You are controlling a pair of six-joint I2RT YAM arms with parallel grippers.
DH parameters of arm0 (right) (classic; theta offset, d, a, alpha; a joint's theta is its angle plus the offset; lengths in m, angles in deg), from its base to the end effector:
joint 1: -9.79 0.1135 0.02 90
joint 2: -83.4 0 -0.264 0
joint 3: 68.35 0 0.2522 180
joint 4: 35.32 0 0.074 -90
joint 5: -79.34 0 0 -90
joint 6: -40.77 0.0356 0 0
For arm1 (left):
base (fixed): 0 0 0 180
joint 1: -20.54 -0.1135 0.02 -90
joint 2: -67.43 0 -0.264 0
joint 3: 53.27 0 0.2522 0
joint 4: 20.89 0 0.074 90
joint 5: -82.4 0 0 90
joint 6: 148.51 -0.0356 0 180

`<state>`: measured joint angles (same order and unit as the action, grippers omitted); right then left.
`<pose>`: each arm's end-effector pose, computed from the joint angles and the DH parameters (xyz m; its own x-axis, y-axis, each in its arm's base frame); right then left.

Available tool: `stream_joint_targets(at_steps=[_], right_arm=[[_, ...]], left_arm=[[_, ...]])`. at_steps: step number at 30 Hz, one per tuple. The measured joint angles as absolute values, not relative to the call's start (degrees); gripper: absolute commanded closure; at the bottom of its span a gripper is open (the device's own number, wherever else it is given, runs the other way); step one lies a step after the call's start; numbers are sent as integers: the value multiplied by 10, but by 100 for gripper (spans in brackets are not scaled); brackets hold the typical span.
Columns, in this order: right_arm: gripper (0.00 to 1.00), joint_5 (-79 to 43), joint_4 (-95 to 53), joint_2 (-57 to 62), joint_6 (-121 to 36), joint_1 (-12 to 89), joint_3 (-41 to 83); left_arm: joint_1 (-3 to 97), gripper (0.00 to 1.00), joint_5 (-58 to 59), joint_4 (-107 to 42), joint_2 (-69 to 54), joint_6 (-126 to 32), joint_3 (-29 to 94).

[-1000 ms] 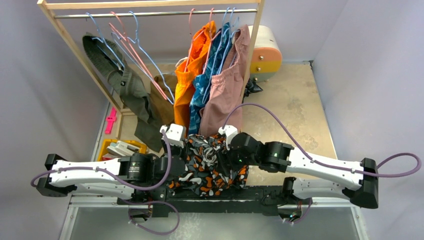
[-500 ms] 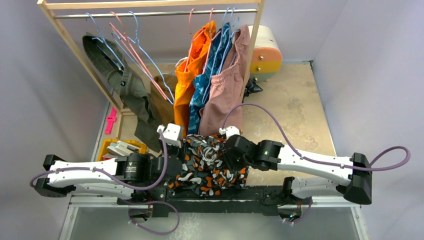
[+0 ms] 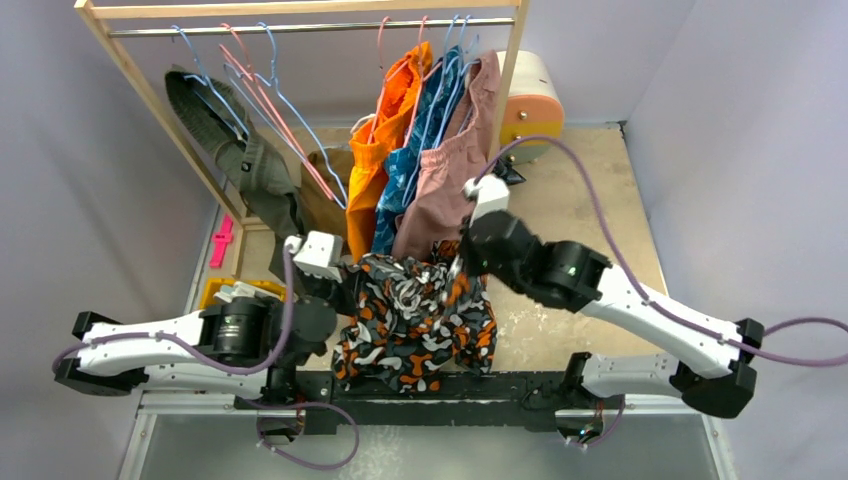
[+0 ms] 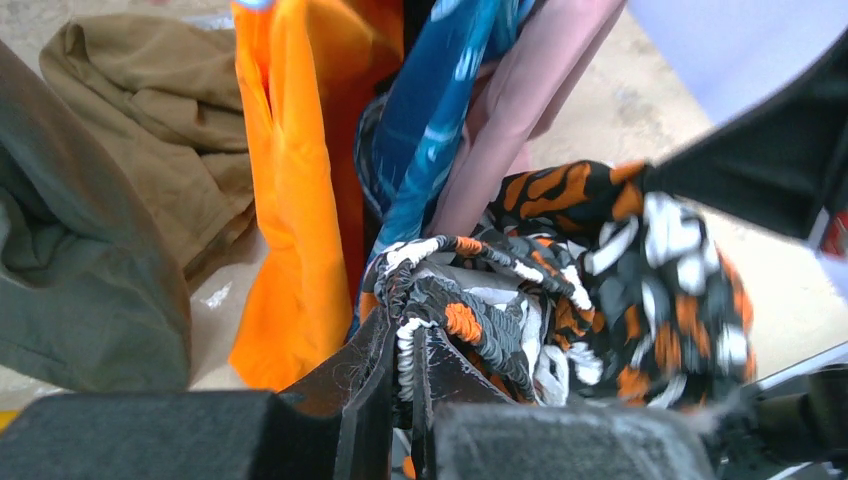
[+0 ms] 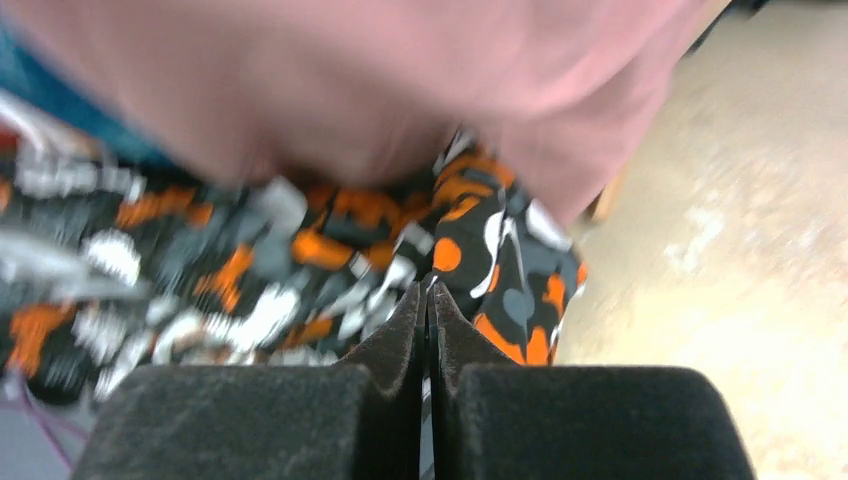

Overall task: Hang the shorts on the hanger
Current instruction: Adjust the shorts at the center of the board.

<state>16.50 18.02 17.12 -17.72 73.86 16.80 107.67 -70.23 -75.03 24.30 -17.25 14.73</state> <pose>0.1194 0.2083 0.3770 -0.5432 -0.0537 -0.8379 -0.4125 0.8863 0.2106 0.0383 -0.1332 0.3559 -0.2956 -0.1583 -0.9421 0.2999 0.9209 -0.2489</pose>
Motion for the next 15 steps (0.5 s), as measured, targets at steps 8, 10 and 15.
stream_joint_targets(at_steps=[8,10,15], right_arm=[[100,171,80,233,-233,544,114],[100,154,77,235,-229,536,78],[100,100,80,227,-199,536,9]], left_arm=[[1077,100,-689,-748,293,-197,186],[1077,100,-685,-742,305,-196,178],[1077,100,-677,-729,301,-184,125]])
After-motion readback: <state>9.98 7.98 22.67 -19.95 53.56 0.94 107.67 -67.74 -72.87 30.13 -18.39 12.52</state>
